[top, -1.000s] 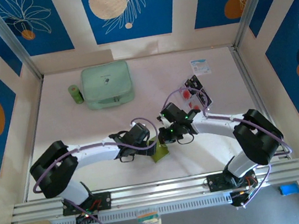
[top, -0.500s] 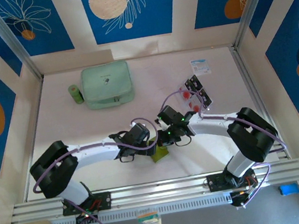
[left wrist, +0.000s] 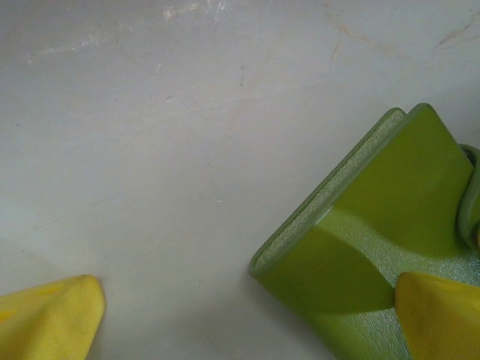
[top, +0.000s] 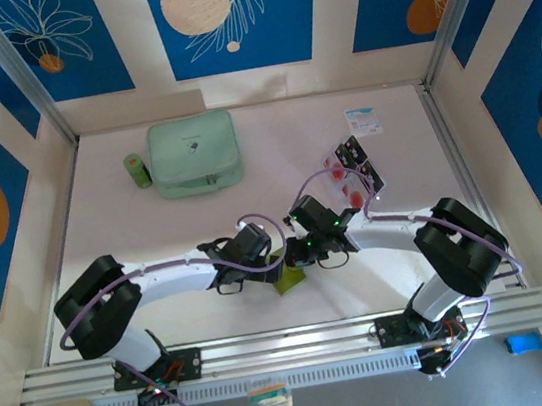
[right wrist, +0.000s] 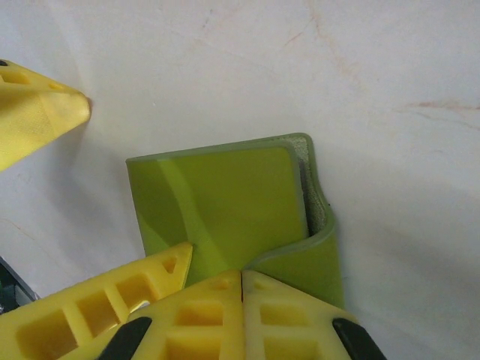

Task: Put the credit cards into the card holder
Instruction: Close the button on the card holder.

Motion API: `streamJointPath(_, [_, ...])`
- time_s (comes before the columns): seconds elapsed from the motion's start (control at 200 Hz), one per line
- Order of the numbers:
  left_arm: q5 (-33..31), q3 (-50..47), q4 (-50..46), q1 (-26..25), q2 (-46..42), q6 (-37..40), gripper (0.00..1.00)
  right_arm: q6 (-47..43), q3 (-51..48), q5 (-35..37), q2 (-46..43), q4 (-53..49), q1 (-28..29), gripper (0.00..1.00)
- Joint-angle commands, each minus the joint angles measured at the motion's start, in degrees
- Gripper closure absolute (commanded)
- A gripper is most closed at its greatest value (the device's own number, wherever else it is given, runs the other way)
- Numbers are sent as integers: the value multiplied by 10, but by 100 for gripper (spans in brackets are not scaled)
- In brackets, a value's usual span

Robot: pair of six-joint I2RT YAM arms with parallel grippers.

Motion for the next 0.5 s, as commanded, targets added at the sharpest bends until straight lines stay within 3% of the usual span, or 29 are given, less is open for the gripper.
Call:
streamJointPath(0.0, [-3, -12, -20, -5, 2, 6, 0, 14, -37, 9, 12, -35, 13, 100])
streamJointPath(0.495, [-5, -12, -23, -6, -3, 7, 0, 48, -72, 37, 7, -39, -8, 100])
